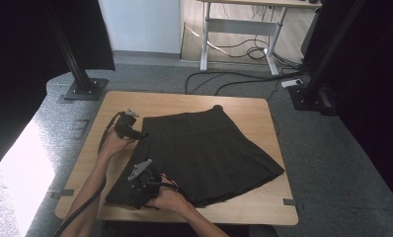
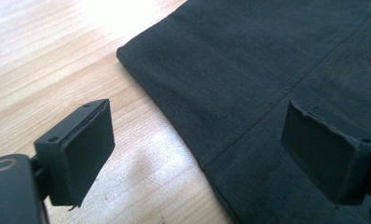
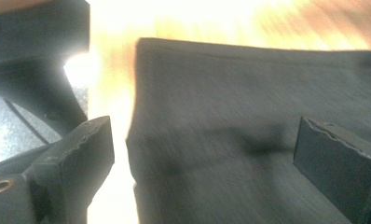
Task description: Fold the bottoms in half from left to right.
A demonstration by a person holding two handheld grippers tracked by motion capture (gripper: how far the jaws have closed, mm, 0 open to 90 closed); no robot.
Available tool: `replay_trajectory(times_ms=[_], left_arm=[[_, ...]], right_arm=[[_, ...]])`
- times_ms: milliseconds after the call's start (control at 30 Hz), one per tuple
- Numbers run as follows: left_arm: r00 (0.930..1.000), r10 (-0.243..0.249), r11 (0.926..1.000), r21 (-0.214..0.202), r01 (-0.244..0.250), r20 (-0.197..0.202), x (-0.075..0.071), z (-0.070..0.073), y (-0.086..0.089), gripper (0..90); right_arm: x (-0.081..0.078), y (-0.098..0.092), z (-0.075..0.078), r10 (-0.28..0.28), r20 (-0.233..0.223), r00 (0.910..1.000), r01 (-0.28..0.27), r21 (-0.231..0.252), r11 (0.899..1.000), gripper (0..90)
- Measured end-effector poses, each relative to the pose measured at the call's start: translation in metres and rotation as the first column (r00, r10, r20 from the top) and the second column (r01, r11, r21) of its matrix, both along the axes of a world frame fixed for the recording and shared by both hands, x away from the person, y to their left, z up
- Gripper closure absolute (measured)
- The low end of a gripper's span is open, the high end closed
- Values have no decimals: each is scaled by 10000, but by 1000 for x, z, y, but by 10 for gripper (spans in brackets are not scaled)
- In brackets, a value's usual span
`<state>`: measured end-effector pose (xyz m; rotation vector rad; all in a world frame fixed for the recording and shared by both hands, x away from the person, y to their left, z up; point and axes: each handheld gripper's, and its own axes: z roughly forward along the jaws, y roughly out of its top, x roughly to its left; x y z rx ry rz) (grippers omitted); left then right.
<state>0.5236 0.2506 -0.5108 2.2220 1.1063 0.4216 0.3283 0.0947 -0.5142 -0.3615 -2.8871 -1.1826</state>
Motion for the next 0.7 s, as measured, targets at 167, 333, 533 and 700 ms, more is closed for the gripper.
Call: replay_trajectory(times_ms=[167,333,533,700], left_arm=[[9999,66,10000,-4,-66,-119,5,-9,1,98],[9992,190,9998,82,-187,-340,8,-21,-1,96],[9974,379,9989,-247,-395,-620,12,-29,1,49],[9980,404,9987,-300,-419,-482,9,-30,2,56]], right_arm=[[-3,19,-9,344,-139,9993,-347,-198,9992,58],[-4,33,-22,425,109,9990,-417,-644,9970,38],[-4,35,-26,445,551,9975,-395,-883,9953,30],[-11,37,-27,570,945,9939,-456,-1193,9918,35]])
